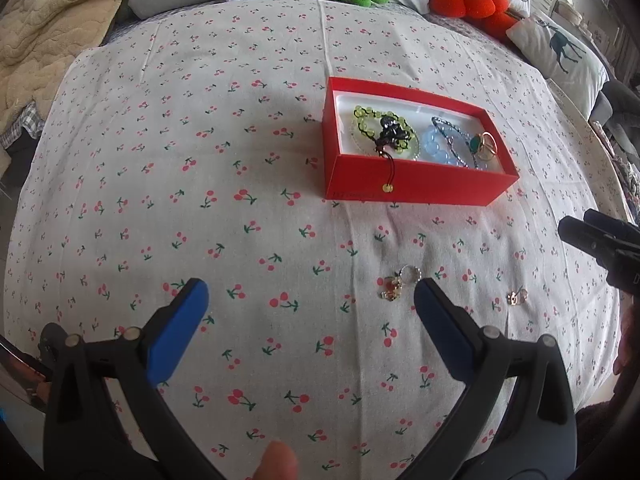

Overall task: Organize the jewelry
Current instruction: 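Withdraw both grippers from the box toward the small remaining jewelry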

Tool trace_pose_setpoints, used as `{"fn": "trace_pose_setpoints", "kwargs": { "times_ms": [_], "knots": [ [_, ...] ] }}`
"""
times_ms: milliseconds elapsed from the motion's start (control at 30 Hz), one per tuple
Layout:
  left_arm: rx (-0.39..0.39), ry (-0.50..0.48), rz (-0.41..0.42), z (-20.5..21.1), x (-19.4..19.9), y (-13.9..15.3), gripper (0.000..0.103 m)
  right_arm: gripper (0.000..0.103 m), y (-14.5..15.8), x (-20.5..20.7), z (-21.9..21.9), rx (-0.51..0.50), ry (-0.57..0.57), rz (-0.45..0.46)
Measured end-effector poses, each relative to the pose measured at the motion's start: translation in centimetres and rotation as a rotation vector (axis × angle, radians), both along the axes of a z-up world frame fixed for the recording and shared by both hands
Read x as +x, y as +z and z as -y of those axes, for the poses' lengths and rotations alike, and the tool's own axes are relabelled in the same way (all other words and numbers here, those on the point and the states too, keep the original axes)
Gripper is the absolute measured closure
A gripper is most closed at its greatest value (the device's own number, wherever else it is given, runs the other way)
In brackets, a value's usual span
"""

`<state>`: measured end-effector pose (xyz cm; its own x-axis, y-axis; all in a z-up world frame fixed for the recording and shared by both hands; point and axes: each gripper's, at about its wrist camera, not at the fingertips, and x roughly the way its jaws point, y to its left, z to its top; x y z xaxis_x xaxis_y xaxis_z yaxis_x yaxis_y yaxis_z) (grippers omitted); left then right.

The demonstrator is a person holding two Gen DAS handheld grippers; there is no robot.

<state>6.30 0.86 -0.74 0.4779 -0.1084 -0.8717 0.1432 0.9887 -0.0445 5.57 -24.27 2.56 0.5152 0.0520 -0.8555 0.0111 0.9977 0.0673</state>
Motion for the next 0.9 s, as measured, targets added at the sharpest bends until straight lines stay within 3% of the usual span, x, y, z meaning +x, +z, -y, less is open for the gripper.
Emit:
{"fn": "trace_pose_setpoints", "kwargs": {
  "times_ms": [433, 767, 900],
  "knots": [
    [0.107, -0.143, -0.035, 0.8, -3.9, -4.7, 0.001, 0.014, -4.1, -2.9, -0.7, -0.055, 0.06, -0.064],
    [0.074, -0.172, 0.035, 0.0, -4.9, -5.6, 0.0, 0.014, -7.9, -5.1, -2.2, -0.094, 0.143, -0.068],
    [0.07, -0.188, 0.049, 0.3, -4.6, -5.6, 0.0, 0.006, -8.4, -5.4, -2.5, -0.096, 0.158, -0.036]
  ]
}}
